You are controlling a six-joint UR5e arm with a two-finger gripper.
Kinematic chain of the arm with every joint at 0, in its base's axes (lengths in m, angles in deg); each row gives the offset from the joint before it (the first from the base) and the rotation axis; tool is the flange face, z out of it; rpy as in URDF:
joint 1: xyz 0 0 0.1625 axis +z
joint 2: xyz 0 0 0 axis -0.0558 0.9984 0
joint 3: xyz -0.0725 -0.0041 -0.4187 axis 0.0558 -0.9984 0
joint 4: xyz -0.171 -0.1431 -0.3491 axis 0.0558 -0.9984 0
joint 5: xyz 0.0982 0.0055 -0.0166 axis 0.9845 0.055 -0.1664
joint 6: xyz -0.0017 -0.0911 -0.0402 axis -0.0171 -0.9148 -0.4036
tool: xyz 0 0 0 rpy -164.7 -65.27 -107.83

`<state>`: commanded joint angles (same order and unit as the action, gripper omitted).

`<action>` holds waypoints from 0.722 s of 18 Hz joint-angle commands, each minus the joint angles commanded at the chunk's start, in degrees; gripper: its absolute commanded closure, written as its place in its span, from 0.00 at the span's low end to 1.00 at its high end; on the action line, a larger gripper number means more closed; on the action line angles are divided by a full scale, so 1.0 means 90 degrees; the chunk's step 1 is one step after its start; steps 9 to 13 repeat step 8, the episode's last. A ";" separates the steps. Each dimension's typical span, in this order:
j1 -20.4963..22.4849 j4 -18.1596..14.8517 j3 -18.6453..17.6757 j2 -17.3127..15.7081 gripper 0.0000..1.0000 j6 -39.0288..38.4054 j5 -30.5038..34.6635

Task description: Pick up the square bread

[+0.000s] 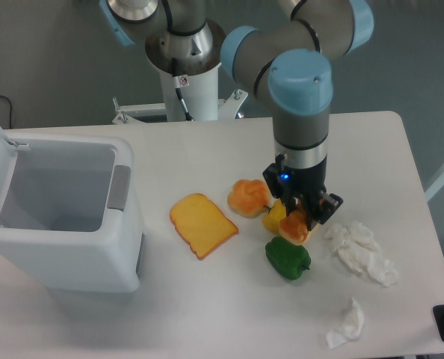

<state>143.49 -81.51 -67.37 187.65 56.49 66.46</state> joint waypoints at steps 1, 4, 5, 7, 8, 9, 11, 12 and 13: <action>0.0039 -0.0010 -0.0020 -0.0010 0.53 0.0127 -0.0010; 0.0098 -0.0020 -0.0020 -0.0049 0.53 0.0158 -0.0020; 0.0107 -0.0020 -0.0020 -0.0059 0.53 0.0158 -0.0020; 0.0117 -0.0059 -0.0078 -0.0107 0.53 0.0167 -0.0020; 0.0127 -0.0059 -0.0127 -0.0117 0.53 0.0167 -0.0029; 0.0127 -0.0059 -0.0127 -0.0117 0.53 0.0167 -0.0029; 0.0127 -0.0059 -0.0127 -0.0117 0.53 0.0167 -0.0029; 0.0127 -0.0059 -0.0127 -0.0117 0.53 0.0167 -0.0029; 0.0127 -0.0059 -0.0127 -0.0117 0.53 0.0167 -0.0029</action>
